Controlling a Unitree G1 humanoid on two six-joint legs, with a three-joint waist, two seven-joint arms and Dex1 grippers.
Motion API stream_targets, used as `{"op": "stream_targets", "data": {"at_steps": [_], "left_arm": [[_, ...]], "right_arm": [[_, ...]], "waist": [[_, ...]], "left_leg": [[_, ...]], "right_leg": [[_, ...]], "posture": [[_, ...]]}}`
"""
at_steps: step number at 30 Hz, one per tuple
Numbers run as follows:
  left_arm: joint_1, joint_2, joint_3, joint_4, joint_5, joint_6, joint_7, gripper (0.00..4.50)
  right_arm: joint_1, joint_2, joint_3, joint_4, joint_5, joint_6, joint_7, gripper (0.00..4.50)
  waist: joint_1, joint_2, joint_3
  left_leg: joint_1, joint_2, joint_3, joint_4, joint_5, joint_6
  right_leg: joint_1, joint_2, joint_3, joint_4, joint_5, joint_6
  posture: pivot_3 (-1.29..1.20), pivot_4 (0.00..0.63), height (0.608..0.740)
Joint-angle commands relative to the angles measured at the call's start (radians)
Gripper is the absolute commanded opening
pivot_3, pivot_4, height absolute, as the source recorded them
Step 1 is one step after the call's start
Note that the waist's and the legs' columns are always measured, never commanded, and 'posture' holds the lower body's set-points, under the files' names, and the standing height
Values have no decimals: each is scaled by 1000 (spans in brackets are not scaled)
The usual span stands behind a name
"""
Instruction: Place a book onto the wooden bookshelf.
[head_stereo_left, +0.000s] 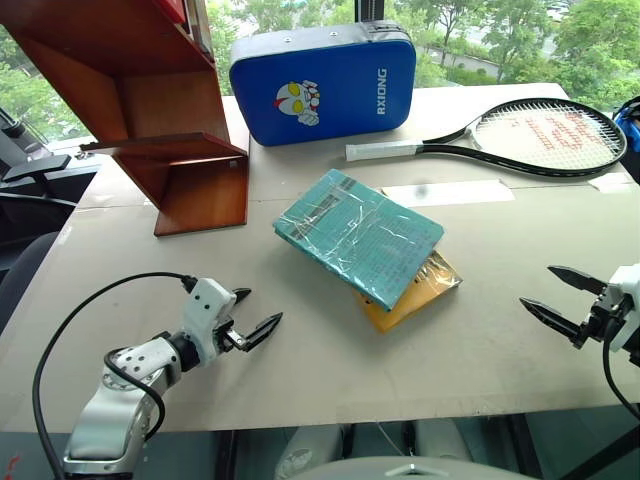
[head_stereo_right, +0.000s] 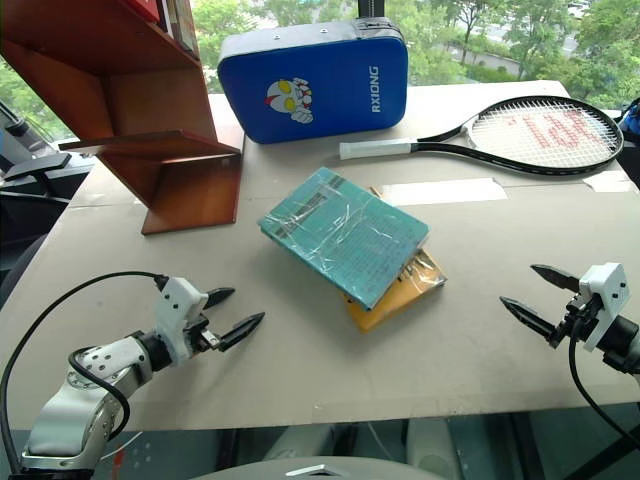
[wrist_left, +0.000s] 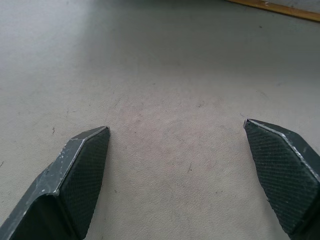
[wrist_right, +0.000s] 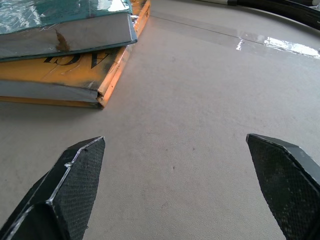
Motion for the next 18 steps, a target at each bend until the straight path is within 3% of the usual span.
{"op": "stream_targets", "data": {"at_steps": [1,18], "left_arm": [[16,-17,-21,-27,-16,14,-2,4417],[26,-69,-8,-87,-74,81,21,4417]], "right_arm": [[-19,0,-1,-1,2,-12,2,4500],[-32,-7,12,3,6,-12,17,4500]], "waist": [[0,0,0],[-1,0,0]], "left_leg": [[0,0,0,0,0,0],[0,0,0,0,0,0]], "right_leg": [[0,0,0,0,0,0],[0,0,0,0,0,0]], "posture": [[0,150,740],[0,150,740]]}}
